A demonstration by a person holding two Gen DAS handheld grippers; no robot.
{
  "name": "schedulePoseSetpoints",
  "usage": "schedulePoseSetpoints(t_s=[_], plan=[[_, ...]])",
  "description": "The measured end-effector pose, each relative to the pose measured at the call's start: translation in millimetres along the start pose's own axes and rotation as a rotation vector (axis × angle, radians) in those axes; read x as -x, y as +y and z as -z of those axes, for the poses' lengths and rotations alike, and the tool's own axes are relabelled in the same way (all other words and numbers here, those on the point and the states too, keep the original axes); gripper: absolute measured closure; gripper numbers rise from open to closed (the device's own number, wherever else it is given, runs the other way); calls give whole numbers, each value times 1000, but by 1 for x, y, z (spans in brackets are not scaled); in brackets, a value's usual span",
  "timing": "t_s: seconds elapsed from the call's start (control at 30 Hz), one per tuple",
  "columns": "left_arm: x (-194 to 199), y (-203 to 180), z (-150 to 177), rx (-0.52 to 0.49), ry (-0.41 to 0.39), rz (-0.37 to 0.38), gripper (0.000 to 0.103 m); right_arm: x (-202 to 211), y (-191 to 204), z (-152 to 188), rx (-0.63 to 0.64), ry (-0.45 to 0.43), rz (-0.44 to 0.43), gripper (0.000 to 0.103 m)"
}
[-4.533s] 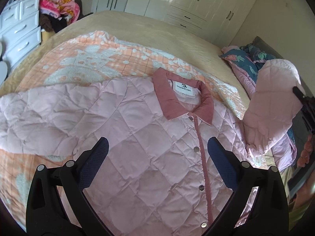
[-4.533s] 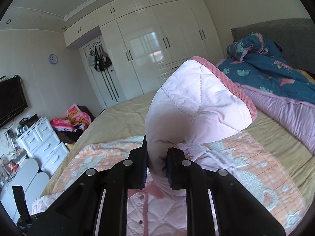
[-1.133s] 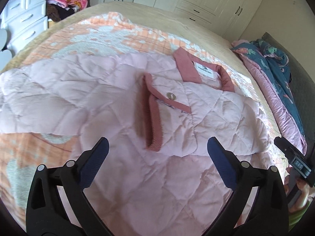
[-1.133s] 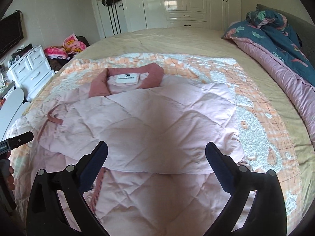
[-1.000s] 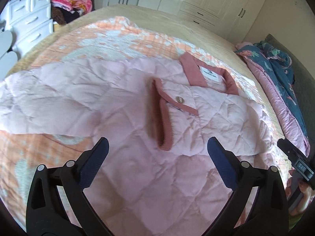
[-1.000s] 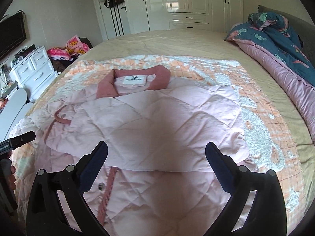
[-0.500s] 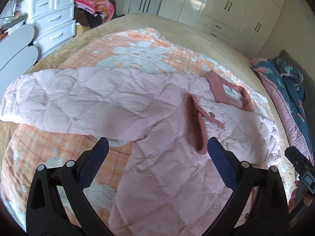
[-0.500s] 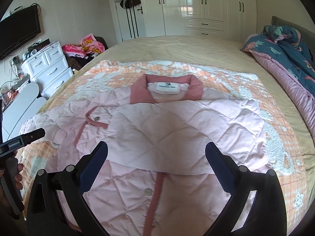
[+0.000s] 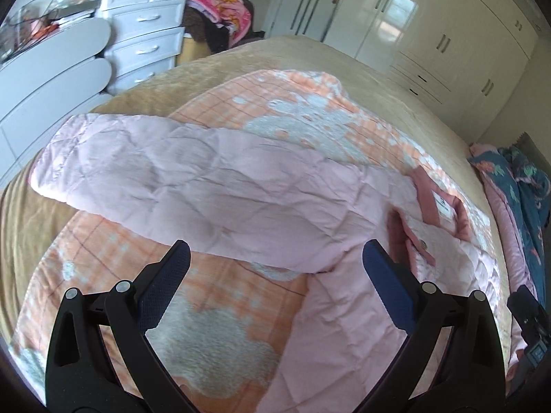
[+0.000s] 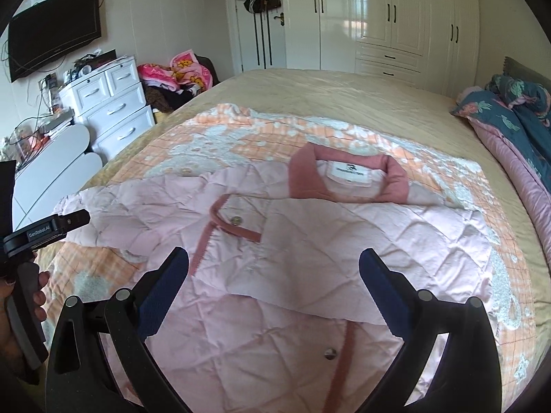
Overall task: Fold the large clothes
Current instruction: 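Move the left tool to the other sleeve's cuff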
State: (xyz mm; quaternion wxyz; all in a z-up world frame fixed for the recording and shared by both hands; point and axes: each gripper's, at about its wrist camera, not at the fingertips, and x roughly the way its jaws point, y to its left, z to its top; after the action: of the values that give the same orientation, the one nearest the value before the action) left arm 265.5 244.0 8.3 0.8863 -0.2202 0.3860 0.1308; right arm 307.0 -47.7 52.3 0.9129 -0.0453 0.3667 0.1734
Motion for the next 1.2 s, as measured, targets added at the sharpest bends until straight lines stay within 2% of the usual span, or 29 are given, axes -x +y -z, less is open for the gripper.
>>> schedulePoseSetpoints(t_s=[0.57, 1.03, 1.2], plan=[[4, 67, -20, 142, -37, -102, 9, -31, 96, -15, 114, 25, -94, 4], [-12, 129, -29, 284, -7, -187, 9, -76, 170, -17, 242, 86, -167, 4], [-21, 151, -29, 350, 17, -187, 9, -86, 186, -15, 260, 95, -191, 4]])
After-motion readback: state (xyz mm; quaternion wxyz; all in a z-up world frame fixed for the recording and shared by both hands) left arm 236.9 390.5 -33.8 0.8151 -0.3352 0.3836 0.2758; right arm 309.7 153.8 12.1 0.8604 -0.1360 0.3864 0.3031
